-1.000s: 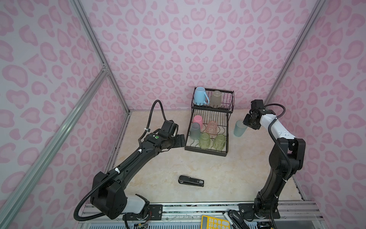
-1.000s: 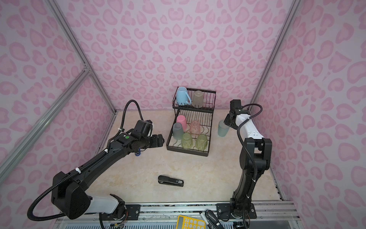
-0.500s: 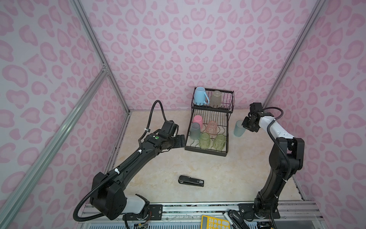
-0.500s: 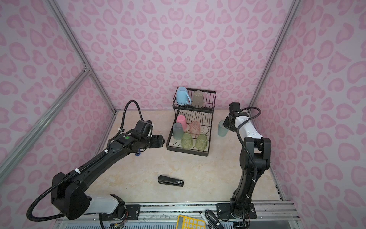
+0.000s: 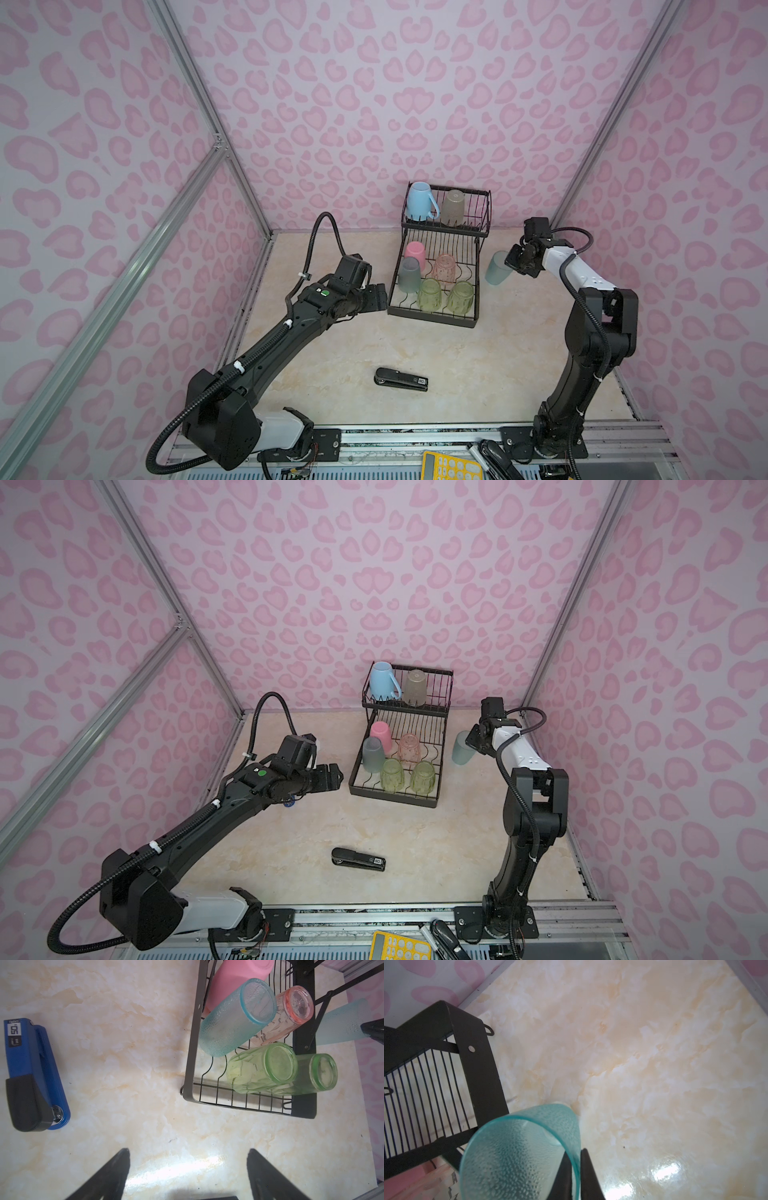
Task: Load the cups into the dish rack
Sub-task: 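Lift the teal cup and carry it toward the left gripper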
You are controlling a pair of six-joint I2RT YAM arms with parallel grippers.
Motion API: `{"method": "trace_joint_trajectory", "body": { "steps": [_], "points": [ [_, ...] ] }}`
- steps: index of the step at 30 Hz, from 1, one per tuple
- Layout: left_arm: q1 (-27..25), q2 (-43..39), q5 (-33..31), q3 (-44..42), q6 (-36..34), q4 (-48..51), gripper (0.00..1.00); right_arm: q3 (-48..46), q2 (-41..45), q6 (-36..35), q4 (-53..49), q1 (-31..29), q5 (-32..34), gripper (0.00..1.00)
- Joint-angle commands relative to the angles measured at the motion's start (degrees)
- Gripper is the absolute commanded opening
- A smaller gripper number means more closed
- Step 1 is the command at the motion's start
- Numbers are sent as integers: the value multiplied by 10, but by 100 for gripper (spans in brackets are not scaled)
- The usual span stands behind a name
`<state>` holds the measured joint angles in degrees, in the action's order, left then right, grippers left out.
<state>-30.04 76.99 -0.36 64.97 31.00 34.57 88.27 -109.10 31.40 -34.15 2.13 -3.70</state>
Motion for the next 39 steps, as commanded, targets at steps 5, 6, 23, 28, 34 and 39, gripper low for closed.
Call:
{"method": "trace_joint_trajectory", "body": {
  "steps": [5, 6, 23, 28, 34, 39],
  "points": [
    [0, -11, 3, -4, 6, -12, 90, 0, 44, -5, -2, 0, 22, 1],
    [0, -11, 5, -4, 8, -13, 90, 0, 52, -8, -7, 1, 27, 1],
    [-1, -15, 67, -13, 55, -54, 91, -80, 293, -27, 7, 4, 68, 0],
    [-1, -22, 104, -11, 83, -70, 92, -110, 378, -26, 62, -30, 60, 0],
    [2, -21, 157, 20, 127, -78, 93, -176, 484, -8, 178, -84, 30, 0],
    [16, -26, 246, 44, 209, -140, 93, -212, 517, 18, 253, -143, -22, 0]
  ]
}}
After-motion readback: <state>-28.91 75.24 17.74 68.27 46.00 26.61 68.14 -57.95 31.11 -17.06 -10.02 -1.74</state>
